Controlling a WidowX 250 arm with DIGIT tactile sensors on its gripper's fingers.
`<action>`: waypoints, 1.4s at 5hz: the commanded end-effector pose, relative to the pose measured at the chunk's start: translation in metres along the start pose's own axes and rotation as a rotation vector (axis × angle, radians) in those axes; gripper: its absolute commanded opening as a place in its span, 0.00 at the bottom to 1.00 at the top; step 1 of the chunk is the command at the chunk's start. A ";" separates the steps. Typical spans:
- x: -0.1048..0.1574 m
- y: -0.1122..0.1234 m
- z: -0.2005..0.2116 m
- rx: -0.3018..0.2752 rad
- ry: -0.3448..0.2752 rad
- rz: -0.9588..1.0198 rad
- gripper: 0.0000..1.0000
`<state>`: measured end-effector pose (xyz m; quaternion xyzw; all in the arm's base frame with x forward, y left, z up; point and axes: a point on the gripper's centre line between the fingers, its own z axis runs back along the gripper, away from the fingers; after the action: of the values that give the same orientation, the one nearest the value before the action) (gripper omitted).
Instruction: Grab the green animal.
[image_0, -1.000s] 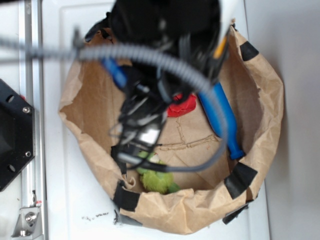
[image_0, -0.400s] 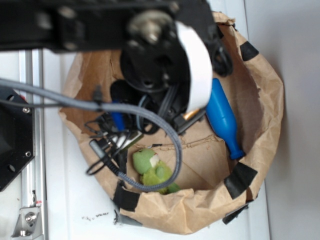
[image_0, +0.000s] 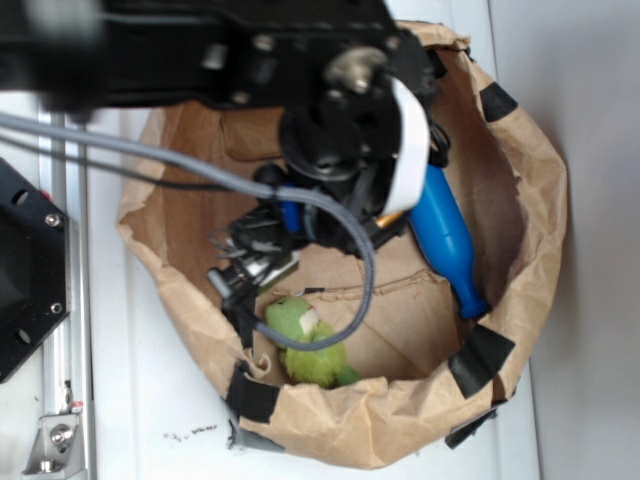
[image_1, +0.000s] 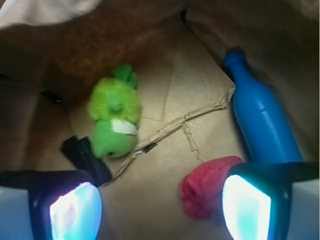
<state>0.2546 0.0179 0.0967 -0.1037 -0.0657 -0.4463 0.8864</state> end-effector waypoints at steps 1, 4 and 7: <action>0.031 -0.023 -0.014 0.010 -0.060 -0.185 1.00; 0.043 -0.066 -0.044 -0.018 0.045 -0.452 1.00; 0.007 -0.054 -0.088 -0.028 0.104 -0.312 1.00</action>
<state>0.2232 -0.0334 0.0204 -0.0838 -0.0244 -0.5865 0.8053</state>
